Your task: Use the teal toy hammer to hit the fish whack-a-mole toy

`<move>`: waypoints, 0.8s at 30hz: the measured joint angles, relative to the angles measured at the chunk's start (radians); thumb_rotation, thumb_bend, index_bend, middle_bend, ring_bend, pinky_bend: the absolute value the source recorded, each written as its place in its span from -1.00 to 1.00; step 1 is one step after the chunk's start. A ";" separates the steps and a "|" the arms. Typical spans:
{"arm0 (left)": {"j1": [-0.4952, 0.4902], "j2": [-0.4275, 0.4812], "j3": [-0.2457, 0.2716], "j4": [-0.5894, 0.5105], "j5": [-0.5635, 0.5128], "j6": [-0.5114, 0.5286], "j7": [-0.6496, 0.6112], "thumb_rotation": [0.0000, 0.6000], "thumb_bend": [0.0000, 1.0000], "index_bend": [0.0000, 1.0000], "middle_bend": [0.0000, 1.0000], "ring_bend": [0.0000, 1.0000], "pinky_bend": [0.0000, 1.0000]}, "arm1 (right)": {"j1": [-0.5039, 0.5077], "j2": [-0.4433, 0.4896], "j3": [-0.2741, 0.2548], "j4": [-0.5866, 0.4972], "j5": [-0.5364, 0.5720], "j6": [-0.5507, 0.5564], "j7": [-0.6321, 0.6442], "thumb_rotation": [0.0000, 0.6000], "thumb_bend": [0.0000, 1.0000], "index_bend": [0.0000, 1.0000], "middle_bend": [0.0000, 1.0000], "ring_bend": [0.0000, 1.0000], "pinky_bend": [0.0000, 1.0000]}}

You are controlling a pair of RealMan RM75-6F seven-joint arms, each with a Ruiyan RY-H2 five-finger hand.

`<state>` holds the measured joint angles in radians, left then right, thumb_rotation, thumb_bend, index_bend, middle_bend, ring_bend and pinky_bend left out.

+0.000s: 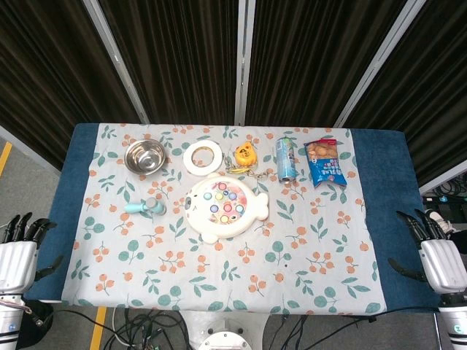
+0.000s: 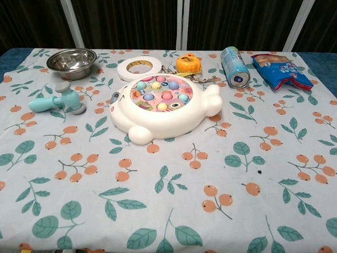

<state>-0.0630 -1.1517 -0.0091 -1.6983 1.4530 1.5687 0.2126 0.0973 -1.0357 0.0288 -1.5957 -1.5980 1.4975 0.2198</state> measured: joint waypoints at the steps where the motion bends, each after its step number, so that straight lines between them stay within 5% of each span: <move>1: 0.001 0.000 0.000 0.001 0.002 0.000 -0.002 1.00 -0.61 -0.49 -0.57 -0.90 -0.87 | -0.001 -0.001 0.000 0.001 -0.003 0.005 0.001 1.00 -0.84 -0.78 -0.64 -0.93 -0.79; 15: -0.032 0.010 -0.021 0.000 0.025 -0.051 -0.013 1.00 -0.61 -0.49 -0.56 -0.89 -0.87 | -0.005 -0.008 0.017 0.014 -0.005 0.036 0.003 1.00 -0.84 -0.78 -0.64 -0.93 -0.79; 24: -0.206 0.016 -0.092 0.031 0.038 -0.260 -0.158 1.00 -0.55 -0.36 -0.48 -0.76 -0.73 | 0.006 0.001 0.031 0.002 -0.014 0.044 -0.030 1.00 -0.85 -0.78 -0.64 -0.93 -0.79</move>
<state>-0.2693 -1.1362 -0.1014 -1.6676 1.4913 1.3091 0.0549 0.1036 -1.0346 0.0597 -1.5940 -1.6122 1.5415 0.1899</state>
